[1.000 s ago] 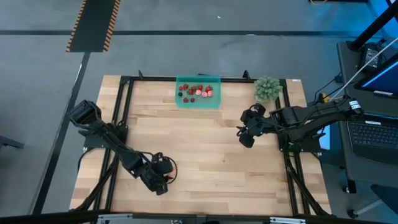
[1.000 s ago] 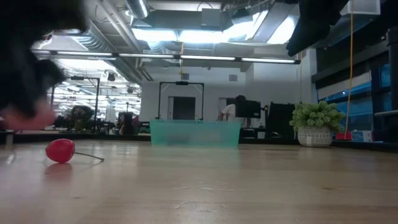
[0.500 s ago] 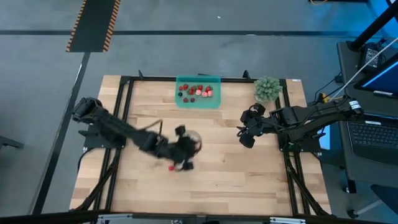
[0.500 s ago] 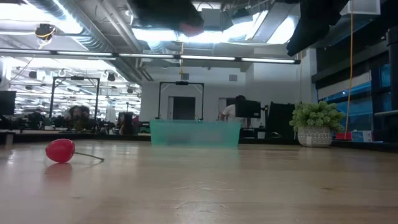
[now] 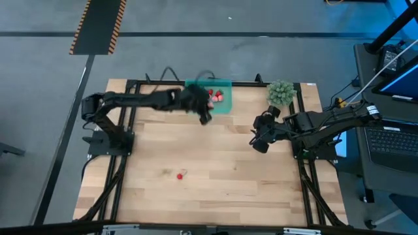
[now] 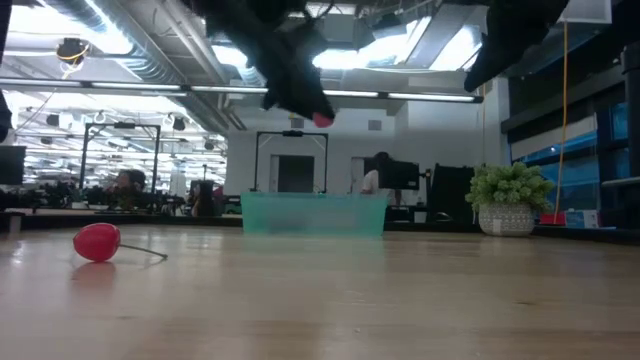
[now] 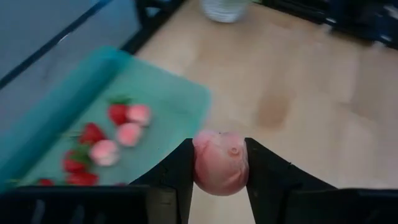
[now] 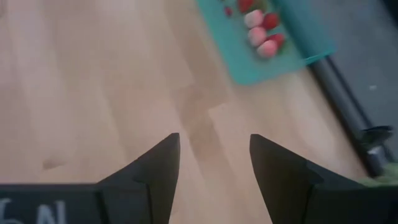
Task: Pick and placing Produce into tupperware
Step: Put the pink peach into the green container
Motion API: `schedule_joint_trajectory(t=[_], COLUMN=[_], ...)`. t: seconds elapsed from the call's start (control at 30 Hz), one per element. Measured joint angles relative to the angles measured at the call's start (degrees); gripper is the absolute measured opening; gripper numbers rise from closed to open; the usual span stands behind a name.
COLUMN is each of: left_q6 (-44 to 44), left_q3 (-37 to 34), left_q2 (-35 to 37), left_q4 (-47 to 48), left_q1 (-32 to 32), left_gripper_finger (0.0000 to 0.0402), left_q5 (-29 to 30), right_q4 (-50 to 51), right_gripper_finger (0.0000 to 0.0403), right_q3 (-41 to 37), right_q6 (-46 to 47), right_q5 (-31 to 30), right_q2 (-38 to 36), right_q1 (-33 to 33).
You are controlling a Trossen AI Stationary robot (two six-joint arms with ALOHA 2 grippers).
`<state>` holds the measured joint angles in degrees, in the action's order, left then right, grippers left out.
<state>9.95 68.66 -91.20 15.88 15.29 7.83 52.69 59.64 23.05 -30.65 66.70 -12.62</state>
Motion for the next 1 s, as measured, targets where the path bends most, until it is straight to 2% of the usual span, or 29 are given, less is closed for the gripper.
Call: schedule_joint_trajectory(t=[0.2, 0.43, 0.53, 0.77, 1.0], left_q6=[-1.31, -1.60, -4.10, -9.05, -10.61], left_q3=[0.00, 2.02, 6.48, 19.93, 20.87], left_q2=[-2.06, -6.08, -8.55, -16.27, -21.52], left_q4=[0.06, 1.96, 6.73, 28.11, 34.76], left_q1=[11.22, 16.28, 16.97, 18.21, 21.41], left_gripper_finger=[0.0115, 0.0109, 0.0112, 0.0109, 0.0115], left_q5=[-8.31, -9.07, -9.09, -8.88, -8.83], right_q4=[-0.11, -0.39, -1.15, -1.58, -1.57], right_gripper_finger=[0.0197, 0.0197, 0.0197, 0.0197, 0.0197], right_q3=[0.00, 0.00, 0.00, 0.00, 0.00], right_q6=[-2.31, -3.48, -4.69, -7.34, -8.71], right_q5=[-4.89, -6.48, -9.04, -9.34, -9.28], right_q2=[0.00, 0.00, -0.04, -0.04, -0.04], right_q1=[1.32, 5.62, 8.69, 16.84, 20.47])
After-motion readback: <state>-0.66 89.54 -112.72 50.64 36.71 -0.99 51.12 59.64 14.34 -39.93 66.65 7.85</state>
